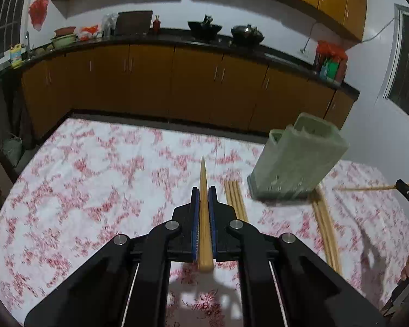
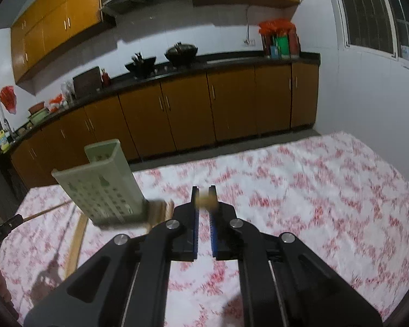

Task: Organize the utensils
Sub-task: 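Lift the chopstick upright with the right gripper over the green holder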

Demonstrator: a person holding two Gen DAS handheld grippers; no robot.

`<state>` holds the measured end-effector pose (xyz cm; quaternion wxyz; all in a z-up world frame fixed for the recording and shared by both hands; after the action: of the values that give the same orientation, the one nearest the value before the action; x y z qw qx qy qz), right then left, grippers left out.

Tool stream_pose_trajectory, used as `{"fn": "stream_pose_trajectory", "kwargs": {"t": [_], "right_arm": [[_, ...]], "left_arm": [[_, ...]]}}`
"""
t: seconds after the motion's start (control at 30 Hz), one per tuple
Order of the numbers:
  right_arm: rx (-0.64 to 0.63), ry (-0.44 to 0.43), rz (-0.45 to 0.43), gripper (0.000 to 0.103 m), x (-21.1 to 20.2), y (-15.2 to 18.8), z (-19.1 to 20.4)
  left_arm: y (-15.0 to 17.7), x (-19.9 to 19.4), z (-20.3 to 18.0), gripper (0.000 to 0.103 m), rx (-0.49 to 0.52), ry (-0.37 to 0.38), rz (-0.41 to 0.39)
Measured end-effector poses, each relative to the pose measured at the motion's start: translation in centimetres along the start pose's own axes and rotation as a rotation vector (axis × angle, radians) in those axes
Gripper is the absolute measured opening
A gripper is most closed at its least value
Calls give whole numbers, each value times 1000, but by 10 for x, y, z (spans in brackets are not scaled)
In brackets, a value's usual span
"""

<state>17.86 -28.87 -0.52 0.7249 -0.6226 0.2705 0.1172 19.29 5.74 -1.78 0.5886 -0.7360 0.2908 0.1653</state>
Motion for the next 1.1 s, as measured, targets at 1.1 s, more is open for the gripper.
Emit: {"fn": "stream_pose_trajectory", "kwargs": {"t": [1.1], "right_arm": [[-63, -290, -107, 8, -51, -109, 88]], "left_arm": [[-138, -65, -97, 7, 86, 177, -413]]}}
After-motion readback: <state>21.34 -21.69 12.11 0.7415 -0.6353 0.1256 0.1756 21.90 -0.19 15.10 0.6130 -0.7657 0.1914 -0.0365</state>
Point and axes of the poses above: each gripper's, at about its wrist camera, not at the fingertips, and x roughly the way its jaws point, z to its left, y to its underside, the point moved 2 cm from there along x, roughly the way its jaws point, and after that the axes turned 9 degrees about y, right-handed, at the moved point
